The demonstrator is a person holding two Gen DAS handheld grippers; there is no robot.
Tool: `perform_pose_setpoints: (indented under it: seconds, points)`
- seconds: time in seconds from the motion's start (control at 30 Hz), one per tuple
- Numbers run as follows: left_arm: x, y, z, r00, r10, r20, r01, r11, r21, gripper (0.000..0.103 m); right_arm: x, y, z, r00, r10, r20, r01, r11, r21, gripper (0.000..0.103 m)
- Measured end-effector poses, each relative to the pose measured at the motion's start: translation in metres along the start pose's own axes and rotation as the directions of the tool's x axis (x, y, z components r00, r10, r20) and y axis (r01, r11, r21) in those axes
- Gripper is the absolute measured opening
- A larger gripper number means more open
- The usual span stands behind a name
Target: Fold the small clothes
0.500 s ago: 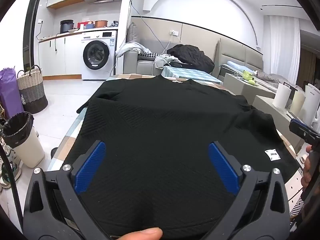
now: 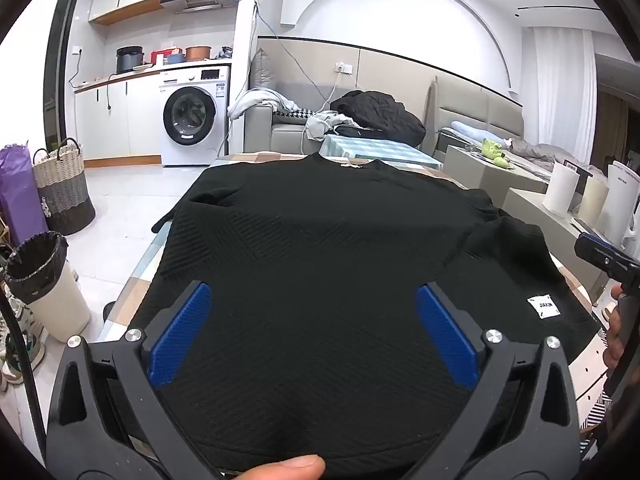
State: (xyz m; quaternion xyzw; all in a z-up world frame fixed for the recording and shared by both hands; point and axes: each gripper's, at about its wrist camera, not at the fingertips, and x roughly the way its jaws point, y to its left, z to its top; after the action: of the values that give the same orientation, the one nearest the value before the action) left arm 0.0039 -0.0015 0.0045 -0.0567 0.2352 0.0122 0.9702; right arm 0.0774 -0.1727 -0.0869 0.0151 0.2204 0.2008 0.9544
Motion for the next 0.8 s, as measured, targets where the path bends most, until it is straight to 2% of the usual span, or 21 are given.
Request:
perform_pose_setpoints:
  seconds: [0.8]
  points:
    - [-0.0056,-0.0038,-0.0044,1.0,-0.001,0.009,0.0,1.0,0.016,0.102,-0.0047,0.0061,0.0038,1.0,-0.018,0.005,0.018,1.0,0.011,0.103]
